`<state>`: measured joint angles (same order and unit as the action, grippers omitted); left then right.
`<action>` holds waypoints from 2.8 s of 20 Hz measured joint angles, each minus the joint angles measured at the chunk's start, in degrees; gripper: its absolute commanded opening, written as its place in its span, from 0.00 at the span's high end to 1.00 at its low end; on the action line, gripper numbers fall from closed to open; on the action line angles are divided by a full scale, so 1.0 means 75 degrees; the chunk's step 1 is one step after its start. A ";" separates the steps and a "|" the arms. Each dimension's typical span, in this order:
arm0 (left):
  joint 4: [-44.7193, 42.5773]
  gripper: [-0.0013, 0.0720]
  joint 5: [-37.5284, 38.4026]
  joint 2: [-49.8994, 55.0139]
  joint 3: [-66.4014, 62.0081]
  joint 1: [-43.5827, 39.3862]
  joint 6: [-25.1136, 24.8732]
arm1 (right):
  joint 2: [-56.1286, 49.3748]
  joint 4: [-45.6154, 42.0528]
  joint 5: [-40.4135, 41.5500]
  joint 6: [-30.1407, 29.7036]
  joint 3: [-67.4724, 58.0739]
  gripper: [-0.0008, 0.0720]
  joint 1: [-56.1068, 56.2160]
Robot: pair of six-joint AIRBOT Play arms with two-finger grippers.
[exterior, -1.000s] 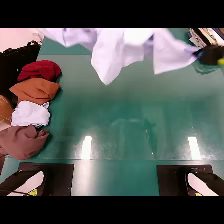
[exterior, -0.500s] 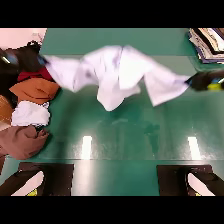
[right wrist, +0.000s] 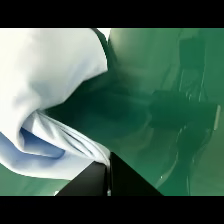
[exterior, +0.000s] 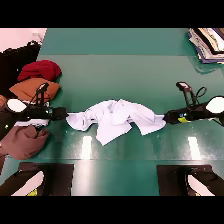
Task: Fold the shirts.
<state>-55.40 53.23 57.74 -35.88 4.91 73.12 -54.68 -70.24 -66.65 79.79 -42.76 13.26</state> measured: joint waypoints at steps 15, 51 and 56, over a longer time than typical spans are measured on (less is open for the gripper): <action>0.0265 0.25 0.1810 0.0000 -0.2157 -0.0440 0.0012 | 0.1329 -0.0303 -0.1419 0.0000 0.0201 0.46 -0.2323; 0.0239 0.95 -0.0312 0.1212 -0.0781 -0.4097 0.0402 | -0.5668 -0.0038 -0.1011 0.0425 -0.6213 0.26 0.3212; 0.0224 0.95 -0.0300 0.1212 -0.0801 -0.4097 0.0402 | -0.6473 -0.0326 -0.1157 0.0682 -0.6921 0.27 0.3279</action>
<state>-53.71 50.98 66.83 -41.89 -25.82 76.14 -103.22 -72.69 -75.33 84.90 -94.67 37.85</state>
